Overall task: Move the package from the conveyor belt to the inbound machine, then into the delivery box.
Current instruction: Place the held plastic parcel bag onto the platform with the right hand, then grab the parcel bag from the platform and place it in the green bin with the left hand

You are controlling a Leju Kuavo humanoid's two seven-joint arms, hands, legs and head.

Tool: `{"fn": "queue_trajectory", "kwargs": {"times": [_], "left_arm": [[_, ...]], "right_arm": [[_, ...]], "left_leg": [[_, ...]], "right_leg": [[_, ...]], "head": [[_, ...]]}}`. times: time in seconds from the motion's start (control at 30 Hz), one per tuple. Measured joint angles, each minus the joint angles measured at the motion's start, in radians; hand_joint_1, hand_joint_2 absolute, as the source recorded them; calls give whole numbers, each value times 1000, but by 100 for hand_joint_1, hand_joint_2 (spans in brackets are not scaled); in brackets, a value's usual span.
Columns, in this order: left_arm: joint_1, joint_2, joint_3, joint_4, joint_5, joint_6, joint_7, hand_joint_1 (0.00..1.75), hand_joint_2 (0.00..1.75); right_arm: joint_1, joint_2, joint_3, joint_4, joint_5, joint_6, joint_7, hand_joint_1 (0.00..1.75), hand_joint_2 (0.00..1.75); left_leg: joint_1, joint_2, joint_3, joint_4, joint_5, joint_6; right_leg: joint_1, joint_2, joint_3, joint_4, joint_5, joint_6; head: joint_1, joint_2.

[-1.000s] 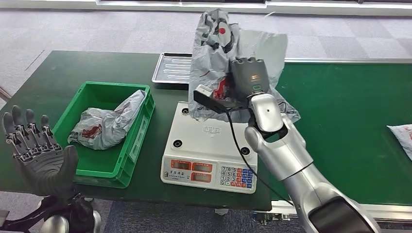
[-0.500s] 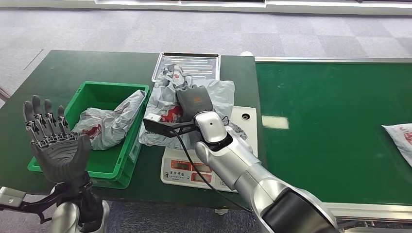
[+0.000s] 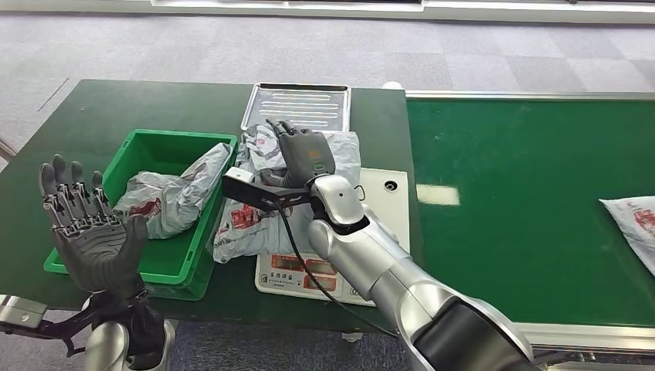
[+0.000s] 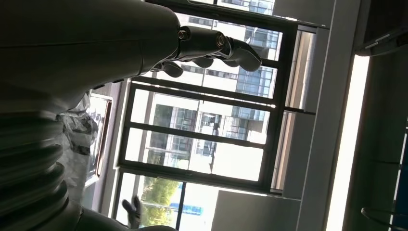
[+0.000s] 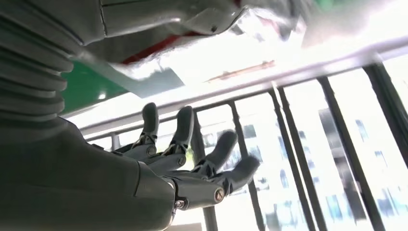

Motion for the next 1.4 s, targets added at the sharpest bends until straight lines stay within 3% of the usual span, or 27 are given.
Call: {"fn": "queue_trajectory", "kwargs": {"times": [0.1, 0.2, 0.37, 0.57, 0.73, 0.83, 0.97, 1.07, 1.2, 1.4], "left_arm": [[15, 1, 1, -4, -18, 26, -4, 0, 175], [30, 2, 1, -12, -26, 40, -5, 0, 175], [35, 5, 1, -16, -30, 46, -5, 0, 175], [35, 7, 1, -17, -68, 97, -5, 0, 175], [14, 10, -14, -20, -310, 293, 13, 0, 175], [-54, 25, -58, 11, -608, 335, 124, 0, 175], [-250, 64, -168, 207, -1134, 230, 393, 0, 175], [-415, 79, -270, 458, -1405, 160, 506, 0, 175], [-557, 82, -384, 779, -1548, 145, 543, 0, 175], [-646, 84, -464, 1073, -1584, 131, 539, 0, 175]], "right_arm": [[48, -35, -65, -222, -188, -168, -157, 0, 0], [119, -70, -119, -488, -319, -258, -255, 0, 0], [226, -107, -165, -808, -364, -328, -342, 0, 0], [305, -107, -226, -1000, -387, -334, -447, 0, 0], [373, -76, -292, -1113, -443, -334, -568, 0, 0], [415, -55, -315, -1157, -478, -334, -607, 0, 0], [438, -46, -321, -1185, -509, -333, -575, 0, 0], [436, -46, -314, -1187, -515, -331, -528, 0, 0], [430, -44, -304, -1184, -522, -331, -517, 0, 0], [430, -38, -303, -1173, -531, -331, -532, 0, 0]], "left_leg": [[0, -1, 0, 0, 0, 0], [0, -1, 0, 0, -2, 1], [-1, -1, 0, 0, -3, 0], [0, 0, 1, 0, -3, -1], [0, -1, 1, 0, -3, -1], [-1, -2, 1, 0, -3, 0], [-2, -4, 0, 0, 0, 1], [-2, -3, 0, 0, 2, 1], [-3, 2, 1, 0, 3, 1], [-2, 2, 0, 0, 3, 0]], "right_leg": [[0, -1, 0, 0, 0, 0], [-1, -1, 0, 0, 0, 0], [-1, -1, 0, -1, -1, 0], [-1, 0, 0, -1, -1, 0], [-1, -1, 0, -1, -1, 0], [-1, -2, 0, -1, -1, 1], [-2, -4, 1, -1, 1, 2], [-3, -2, 0, -1, 4, 3], [-3, 3, 0, -1, 7, 3], [-2, 3, -1, -1, 6, 2]], "head": [[0, 0], [0, 0], [0, 0], [0, 0], [0, 0], [0, 0], [0, 0], [0, 0], [0, 0], [0, 0]]}}
